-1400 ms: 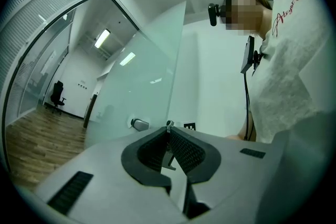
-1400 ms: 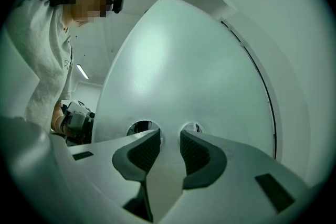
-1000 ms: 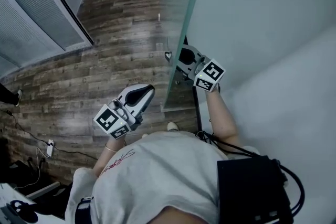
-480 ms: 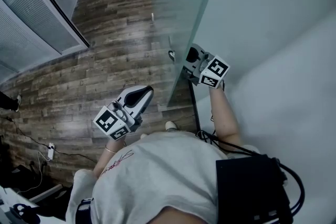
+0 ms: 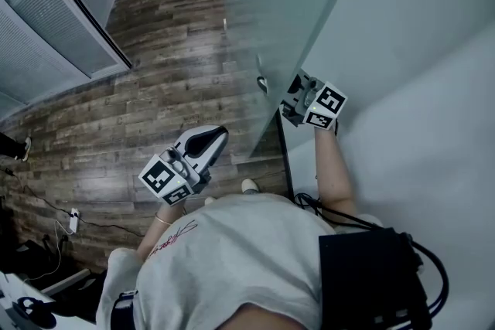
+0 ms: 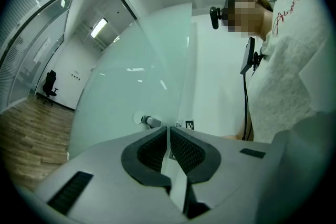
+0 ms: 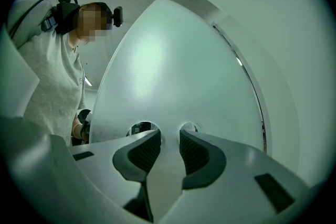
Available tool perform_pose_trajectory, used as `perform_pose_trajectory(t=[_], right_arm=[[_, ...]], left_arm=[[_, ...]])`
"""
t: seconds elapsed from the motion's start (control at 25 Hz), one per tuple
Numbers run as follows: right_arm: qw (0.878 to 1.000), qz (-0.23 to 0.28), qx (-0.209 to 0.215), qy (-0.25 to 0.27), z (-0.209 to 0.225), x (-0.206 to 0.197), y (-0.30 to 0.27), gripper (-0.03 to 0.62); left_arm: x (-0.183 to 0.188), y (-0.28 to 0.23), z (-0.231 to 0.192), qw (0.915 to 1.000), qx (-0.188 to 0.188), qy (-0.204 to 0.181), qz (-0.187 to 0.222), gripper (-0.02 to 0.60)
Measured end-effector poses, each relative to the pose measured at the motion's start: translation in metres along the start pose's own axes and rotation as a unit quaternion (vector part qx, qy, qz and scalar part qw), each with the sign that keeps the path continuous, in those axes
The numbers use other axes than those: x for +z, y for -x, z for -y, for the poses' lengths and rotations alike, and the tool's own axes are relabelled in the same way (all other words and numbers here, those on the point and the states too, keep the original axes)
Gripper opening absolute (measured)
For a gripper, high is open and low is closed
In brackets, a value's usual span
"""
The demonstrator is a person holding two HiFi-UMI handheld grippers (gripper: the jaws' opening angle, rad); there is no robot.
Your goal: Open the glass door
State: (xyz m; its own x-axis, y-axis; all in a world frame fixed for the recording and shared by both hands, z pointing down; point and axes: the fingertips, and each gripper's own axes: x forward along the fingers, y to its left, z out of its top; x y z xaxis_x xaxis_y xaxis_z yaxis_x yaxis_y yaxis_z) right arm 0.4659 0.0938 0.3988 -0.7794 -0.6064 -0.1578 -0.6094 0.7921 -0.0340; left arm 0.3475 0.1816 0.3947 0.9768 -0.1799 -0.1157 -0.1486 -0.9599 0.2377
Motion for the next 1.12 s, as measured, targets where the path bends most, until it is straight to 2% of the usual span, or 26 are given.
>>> perform_pose_trajectory(t=[0.24,0.4,0.56,0.72,0.88,1.0,1.12], right_arm=[[1.0,0.0,-0.004,0.009,0.001,0.003,0.012,0.121],[0.999,-0.01,-0.027,0.034,0.003,0.005,0.017,0.121],[0.996,-0.04,-0.036,0.073,0.003,0.006,0.019,0.121],[0.995,-0.059,-0.031,0.071,0.005,0.009,0.027,0.121],[0.992,-0.039,-0.09,0.081,0.008,0.018,0.046,0.121],[0.984,-0.018,-0.146,0.1,0.002,0.03,0.061,0.12],[0.97,0.003,-0.216,0.109,-0.009,0.039,0.081,0.058]], left_arm=[[-0.004,-0.008,0.0,1.0,-0.002,0.003,-0.001,0.034],[-0.002,-0.013,-0.003,1.0,-0.009,0.005,0.002,0.035],[0.0,-0.012,-0.006,0.9999,-0.014,0.005,0.002,0.034],[-0.001,-0.009,-0.008,0.9998,-0.015,0.01,0.0,0.034],[-0.001,-0.005,-0.008,0.9998,-0.019,0.012,0.0,0.034],[-0.001,-0.001,-0.009,0.9996,-0.024,0.013,0.0,0.035],[0.0,0.003,-0.01,0.9995,-0.029,0.012,0.002,0.035]])
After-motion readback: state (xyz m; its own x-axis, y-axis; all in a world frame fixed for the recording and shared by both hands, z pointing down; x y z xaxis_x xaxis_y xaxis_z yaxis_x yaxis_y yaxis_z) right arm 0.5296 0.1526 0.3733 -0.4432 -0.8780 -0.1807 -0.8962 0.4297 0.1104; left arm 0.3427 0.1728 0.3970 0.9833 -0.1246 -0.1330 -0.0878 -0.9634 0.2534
